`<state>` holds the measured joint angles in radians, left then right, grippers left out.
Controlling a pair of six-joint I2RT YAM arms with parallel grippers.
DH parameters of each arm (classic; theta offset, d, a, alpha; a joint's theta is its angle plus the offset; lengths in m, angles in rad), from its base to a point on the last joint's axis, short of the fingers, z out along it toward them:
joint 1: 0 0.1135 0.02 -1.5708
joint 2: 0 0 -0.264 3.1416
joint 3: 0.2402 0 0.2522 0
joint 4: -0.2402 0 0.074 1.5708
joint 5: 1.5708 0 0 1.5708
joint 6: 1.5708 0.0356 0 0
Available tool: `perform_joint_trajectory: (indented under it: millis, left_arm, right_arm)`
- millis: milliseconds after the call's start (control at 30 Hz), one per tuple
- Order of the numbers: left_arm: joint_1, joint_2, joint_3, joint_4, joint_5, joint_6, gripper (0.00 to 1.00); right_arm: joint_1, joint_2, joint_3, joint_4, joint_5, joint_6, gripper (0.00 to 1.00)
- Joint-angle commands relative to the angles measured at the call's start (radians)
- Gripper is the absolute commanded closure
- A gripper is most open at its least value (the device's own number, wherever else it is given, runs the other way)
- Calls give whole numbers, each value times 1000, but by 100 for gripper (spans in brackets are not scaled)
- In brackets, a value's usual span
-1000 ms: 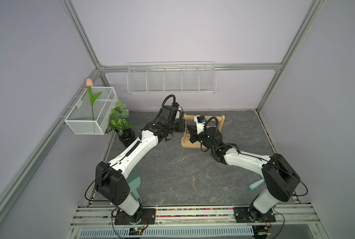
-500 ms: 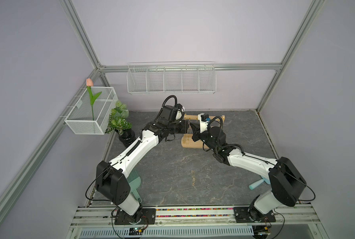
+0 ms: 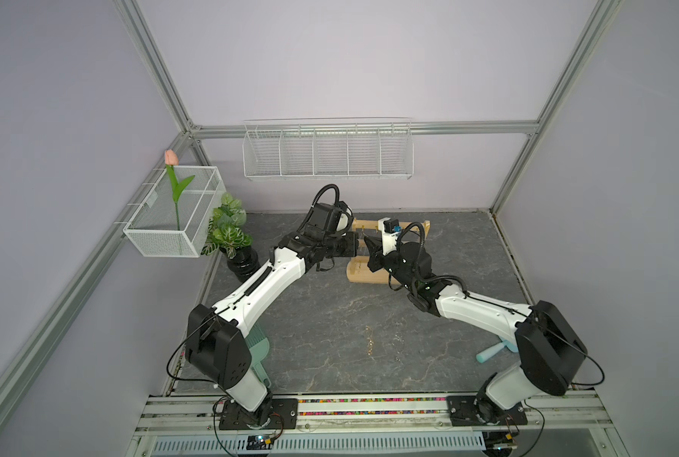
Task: Hang the necklace on the jewelry display stand
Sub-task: Hang the necklace on the stand.
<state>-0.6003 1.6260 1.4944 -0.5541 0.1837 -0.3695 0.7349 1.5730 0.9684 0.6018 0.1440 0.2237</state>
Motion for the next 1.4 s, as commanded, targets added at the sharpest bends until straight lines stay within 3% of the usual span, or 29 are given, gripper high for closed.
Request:
perform_joint_trajectory:
  millis: [0,1200,1367]
  left_arm:
    - [5,19,27,-9,-37,17,100]
    - [17,94,27,68,-53,-11,100]
    - [17,85,25,66,-62,-13,90]
  right_arm:
    - [-6,19,-15,25,18,-3,94]
    - [-42,96,-15,83,-1,37,93]
    - [-42,94,-18,81,-1,41,90]
